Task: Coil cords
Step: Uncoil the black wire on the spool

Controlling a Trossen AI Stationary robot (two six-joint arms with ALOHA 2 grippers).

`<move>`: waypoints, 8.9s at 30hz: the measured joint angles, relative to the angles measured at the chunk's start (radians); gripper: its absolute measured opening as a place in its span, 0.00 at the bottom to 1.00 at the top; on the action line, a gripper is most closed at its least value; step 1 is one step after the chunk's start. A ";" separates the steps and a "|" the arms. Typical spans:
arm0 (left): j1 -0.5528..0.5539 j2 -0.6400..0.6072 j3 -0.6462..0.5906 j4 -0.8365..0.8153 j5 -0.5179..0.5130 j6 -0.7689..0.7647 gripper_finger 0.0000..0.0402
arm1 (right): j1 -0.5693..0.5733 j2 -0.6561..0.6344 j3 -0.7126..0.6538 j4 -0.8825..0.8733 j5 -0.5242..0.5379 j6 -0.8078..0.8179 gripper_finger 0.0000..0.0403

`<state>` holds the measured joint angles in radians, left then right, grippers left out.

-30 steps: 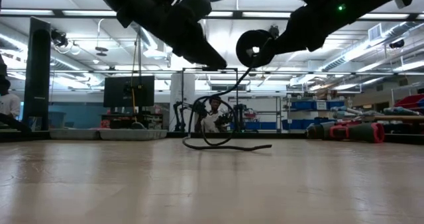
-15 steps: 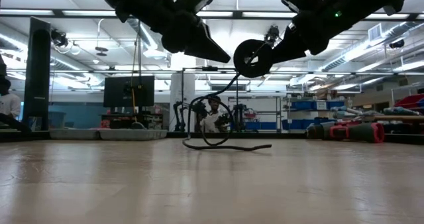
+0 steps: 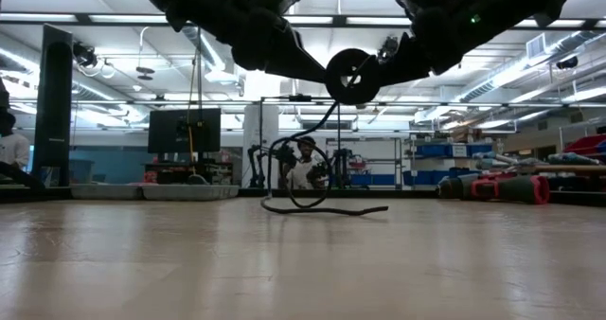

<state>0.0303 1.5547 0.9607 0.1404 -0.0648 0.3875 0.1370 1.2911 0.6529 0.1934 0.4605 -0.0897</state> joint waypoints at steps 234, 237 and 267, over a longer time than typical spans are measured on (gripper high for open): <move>0.045 -0.105 -0.155 0.263 0.579 -0.114 0.00 | -0.157 -0.209 -0.129 -0.406 -0.293 0.536 0.31; 0.045 -0.105 -0.155 0.232 0.568 -0.036 0.00 | -0.147 -0.210 -0.129 -0.230 -0.304 0.456 0.31; 0.028 -0.103 -0.155 0.311 0.066 0.350 0.00 | -0.033 -0.050 -0.129 0.414 0.022 -0.226 0.28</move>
<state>0.0579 1.4513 0.8055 0.4519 0.0013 0.7372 0.1044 1.2415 0.5236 0.6070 0.4822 -0.3154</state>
